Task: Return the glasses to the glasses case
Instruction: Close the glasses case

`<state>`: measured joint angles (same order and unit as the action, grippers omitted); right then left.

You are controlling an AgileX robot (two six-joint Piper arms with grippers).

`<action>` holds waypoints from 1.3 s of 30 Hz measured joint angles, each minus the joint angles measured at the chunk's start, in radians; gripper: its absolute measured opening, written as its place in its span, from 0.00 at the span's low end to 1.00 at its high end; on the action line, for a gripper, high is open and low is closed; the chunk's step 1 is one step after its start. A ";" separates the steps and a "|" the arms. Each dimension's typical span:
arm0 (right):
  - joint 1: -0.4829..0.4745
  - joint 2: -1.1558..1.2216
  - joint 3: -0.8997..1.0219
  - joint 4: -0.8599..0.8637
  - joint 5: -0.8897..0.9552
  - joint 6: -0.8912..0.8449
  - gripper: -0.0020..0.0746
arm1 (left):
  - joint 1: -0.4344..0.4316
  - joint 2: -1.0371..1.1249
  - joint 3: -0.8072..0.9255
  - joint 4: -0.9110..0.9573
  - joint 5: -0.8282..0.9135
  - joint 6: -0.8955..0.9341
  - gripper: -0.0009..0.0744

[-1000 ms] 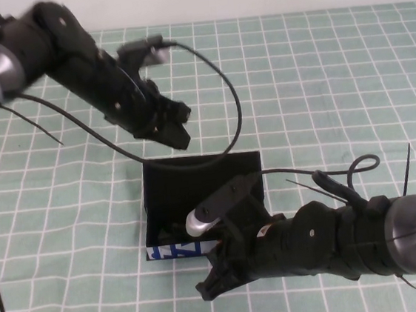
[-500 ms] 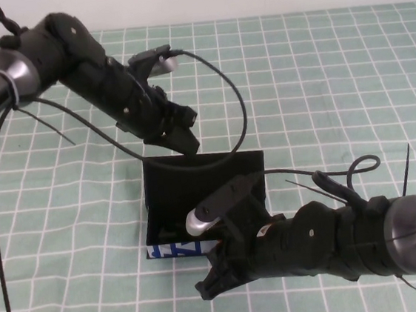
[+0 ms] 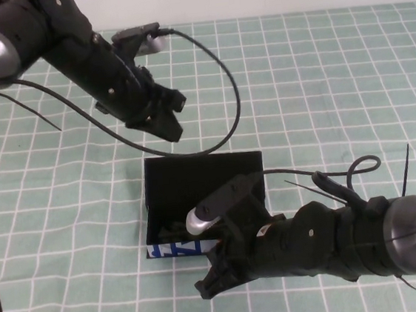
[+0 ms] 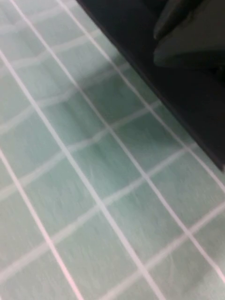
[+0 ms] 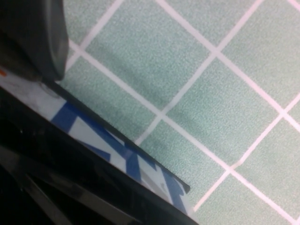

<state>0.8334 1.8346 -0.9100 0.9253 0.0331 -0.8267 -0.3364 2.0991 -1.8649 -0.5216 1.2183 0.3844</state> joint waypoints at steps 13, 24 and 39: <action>-0.040 -0.212 0.011 0.026 0.137 0.000 0.01 | 0.000 -0.403 0.076 0.061 -0.008 0.110 0.00; -0.456 -0.181 -0.228 0.062 0.565 0.000 0.01 | 0.000 -0.821 0.716 -0.061 -0.321 0.305 0.00; -0.539 0.244 -0.760 0.028 0.887 0.024 0.01 | 0.000 -0.800 1.271 -0.889 -0.610 1.031 0.00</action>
<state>0.2944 2.0790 -1.6696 0.9530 0.9204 -0.8025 -0.3364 1.2990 -0.5936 -1.4110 0.6080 1.4158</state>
